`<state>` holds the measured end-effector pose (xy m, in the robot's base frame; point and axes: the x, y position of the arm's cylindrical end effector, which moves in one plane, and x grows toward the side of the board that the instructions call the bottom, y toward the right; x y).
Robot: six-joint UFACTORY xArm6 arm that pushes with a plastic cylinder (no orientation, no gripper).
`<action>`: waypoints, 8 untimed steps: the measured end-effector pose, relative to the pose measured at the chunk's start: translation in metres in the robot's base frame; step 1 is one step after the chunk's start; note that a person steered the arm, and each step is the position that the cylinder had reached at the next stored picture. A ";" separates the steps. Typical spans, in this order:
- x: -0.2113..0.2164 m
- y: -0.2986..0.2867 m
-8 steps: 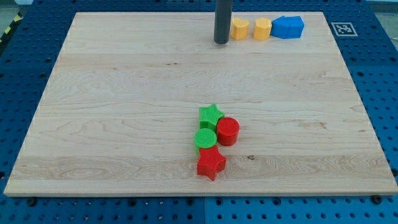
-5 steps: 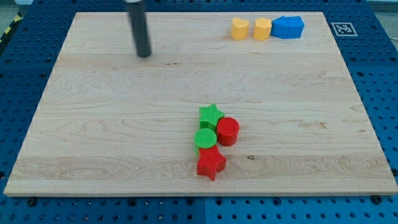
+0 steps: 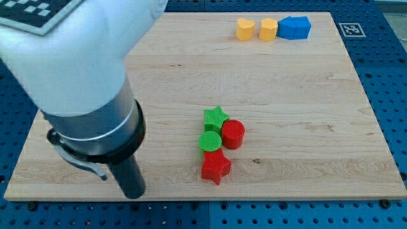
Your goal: Push the red star into the group of blocks
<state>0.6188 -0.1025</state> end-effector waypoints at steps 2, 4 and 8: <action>-0.001 0.147; -0.030 0.211; -0.025 0.108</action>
